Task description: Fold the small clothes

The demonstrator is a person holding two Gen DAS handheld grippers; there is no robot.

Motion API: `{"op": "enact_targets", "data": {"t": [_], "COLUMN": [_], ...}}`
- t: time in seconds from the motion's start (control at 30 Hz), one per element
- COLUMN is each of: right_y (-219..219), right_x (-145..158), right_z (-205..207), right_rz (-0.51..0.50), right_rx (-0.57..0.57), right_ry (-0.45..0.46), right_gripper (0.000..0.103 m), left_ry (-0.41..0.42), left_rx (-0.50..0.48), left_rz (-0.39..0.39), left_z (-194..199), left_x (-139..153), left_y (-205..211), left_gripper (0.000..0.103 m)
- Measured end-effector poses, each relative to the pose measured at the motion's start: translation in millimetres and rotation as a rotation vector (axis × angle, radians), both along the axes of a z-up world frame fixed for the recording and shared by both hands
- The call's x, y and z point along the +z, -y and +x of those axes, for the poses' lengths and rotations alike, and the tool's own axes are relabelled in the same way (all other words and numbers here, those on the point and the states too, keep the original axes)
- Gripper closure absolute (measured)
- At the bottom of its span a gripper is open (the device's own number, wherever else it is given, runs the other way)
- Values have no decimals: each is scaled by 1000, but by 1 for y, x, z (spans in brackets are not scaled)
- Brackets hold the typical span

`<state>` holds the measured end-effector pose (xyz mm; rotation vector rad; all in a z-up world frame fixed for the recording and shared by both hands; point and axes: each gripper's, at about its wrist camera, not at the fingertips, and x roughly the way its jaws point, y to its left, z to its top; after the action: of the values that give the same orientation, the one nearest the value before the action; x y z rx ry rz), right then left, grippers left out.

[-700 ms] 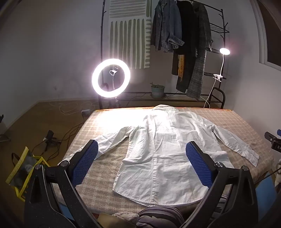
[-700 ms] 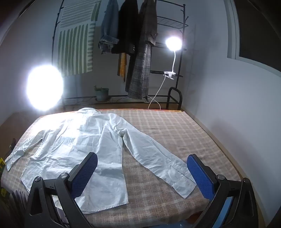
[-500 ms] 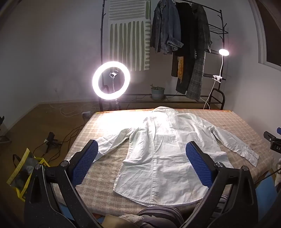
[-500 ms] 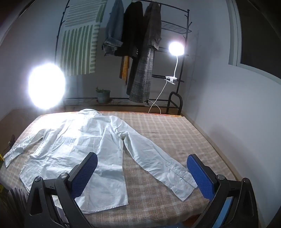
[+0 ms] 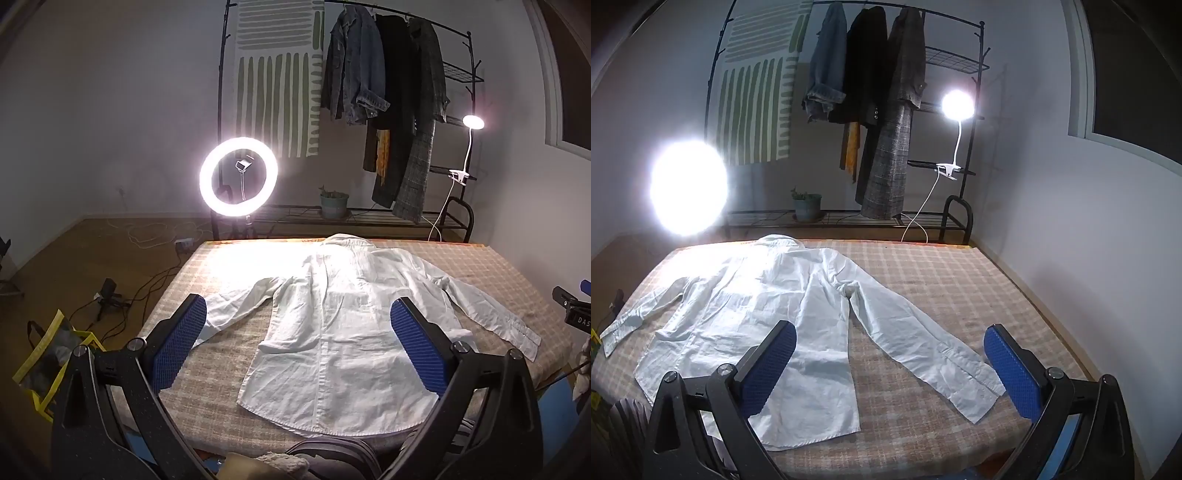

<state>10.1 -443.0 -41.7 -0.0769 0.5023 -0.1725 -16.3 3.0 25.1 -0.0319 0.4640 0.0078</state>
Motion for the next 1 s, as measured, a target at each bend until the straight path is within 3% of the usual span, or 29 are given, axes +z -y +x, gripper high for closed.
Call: {"op": "enact_targets", "data": {"t": [1.0], "right_y": [-1], "right_x": [2], "right_z": [4], "right_rz": [5], "right_rx": [-1], "right_ry": [0], "right_gripper": [0], "left_ry": [27], "left_rx": [6], "left_rz": [8], "left_z": [5], "left_x": [11], "left_y": [1], "left_gripper": [1]}}
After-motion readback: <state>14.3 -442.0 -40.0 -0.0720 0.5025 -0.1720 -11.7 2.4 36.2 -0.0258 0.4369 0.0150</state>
